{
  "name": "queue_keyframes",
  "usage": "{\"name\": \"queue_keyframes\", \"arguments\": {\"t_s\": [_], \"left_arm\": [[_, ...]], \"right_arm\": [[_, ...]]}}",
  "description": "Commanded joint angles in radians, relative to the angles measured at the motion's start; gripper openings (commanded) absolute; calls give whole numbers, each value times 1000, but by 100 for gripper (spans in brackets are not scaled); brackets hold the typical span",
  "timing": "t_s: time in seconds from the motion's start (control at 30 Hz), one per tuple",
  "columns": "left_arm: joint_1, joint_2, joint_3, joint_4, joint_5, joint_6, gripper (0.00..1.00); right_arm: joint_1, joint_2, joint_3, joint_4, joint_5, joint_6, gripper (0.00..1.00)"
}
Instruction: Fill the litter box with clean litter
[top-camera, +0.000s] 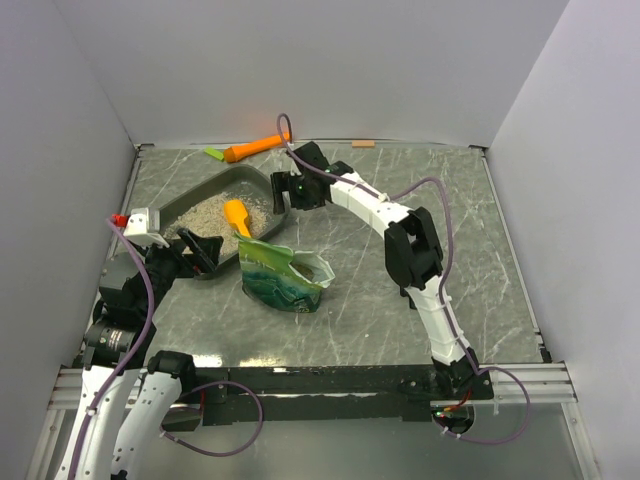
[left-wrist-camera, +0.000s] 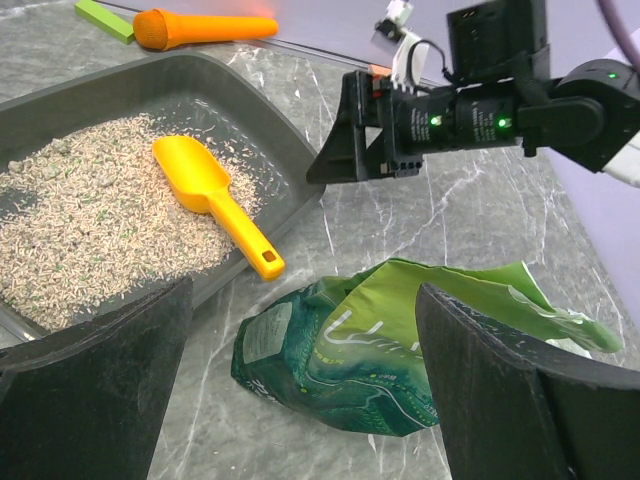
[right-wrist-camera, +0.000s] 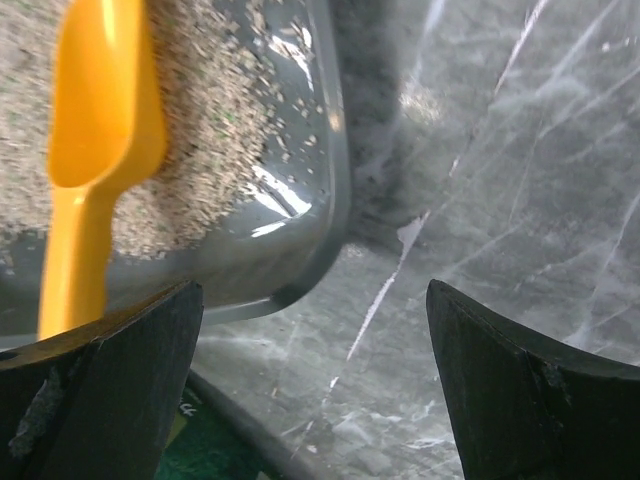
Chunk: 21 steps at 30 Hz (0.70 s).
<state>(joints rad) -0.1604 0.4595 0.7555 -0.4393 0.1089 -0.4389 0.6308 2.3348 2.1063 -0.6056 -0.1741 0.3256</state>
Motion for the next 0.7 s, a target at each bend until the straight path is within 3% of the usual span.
{"name": "queue_keyframes", "arguments": {"t_s": [0.0,0.33,0.43,0.47,0.63,0.67], "left_arm": [[-1,-8,-8,7,-2,-3,97],[-1,-12,-8,4,-3,-3,97],[-1,-13,-8,5,-2,-4,97],[-1,-13,-10,5,-2,-4,97],[-1,-15,-8,5,0,-3,97],[-1,-16,-8,5,0,-4,97]], "right_arm": [[10,23,58,-40,27,12,99],[10,67,44,-74,25,7,96],[10,74,34,-77,30,4,81],[10,75,35,-80,31,3,71],[10,77,34,-83,27,4,40],[9,77,37,-83,30,4,29]]}}
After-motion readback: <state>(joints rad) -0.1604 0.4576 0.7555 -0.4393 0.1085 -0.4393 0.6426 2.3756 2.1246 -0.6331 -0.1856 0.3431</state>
